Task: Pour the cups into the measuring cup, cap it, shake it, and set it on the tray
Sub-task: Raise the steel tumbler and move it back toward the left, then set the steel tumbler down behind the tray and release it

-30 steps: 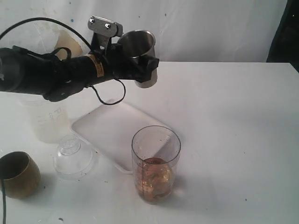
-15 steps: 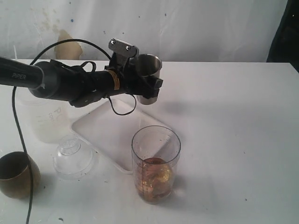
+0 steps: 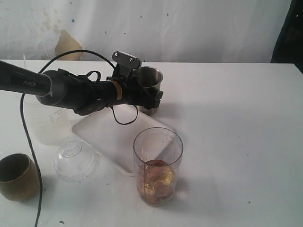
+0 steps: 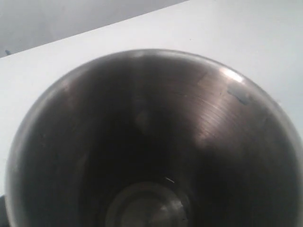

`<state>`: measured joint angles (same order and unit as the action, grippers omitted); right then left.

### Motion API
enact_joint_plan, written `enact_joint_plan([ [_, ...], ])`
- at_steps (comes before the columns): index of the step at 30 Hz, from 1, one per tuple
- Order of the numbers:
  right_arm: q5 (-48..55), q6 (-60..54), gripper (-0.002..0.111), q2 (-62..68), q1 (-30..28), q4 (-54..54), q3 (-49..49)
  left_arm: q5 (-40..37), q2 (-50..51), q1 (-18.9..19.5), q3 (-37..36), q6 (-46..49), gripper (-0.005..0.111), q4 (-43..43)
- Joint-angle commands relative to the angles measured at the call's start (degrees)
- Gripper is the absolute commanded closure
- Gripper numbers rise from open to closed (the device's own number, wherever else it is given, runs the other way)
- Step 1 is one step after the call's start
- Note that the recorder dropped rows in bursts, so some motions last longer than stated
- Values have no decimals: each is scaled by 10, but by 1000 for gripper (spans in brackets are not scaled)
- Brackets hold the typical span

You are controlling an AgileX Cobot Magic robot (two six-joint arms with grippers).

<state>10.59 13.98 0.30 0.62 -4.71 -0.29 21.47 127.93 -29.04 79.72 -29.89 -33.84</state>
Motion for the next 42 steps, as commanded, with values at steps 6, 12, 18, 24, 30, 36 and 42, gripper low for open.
enact_joint_plan([
  [6, -3, -2, 108, -3, 0, 0, 3, 42, -10, -3, 4, -3, 26, 9],
  [12, -3, -2, 108, -3, 0, 0, 3, 23, -30, -3, 4, 2, 14, 9],
  [18, -3, -2, 108, -3, 0, 0, 3, -44, -65, -3, 4, 2, 8, 9],
  [24, -3, -2, 108, -3, 0, 0, 3, -164, -115, -3, 3, -20, 8, 5],
  [30, -3, -2, 108, -3, 0, 0, 3, -180, -154, -3, -12, -20, 8, 4],
  [36, -3, -2, 108, -3, 0, 0, 3, -177, -167, -3, -31, -34, 8, 4],
  [42, -3, -2, 108, -3, 0, 0, 3, -353, -255, -4, -32, -27, 45, 10],
])
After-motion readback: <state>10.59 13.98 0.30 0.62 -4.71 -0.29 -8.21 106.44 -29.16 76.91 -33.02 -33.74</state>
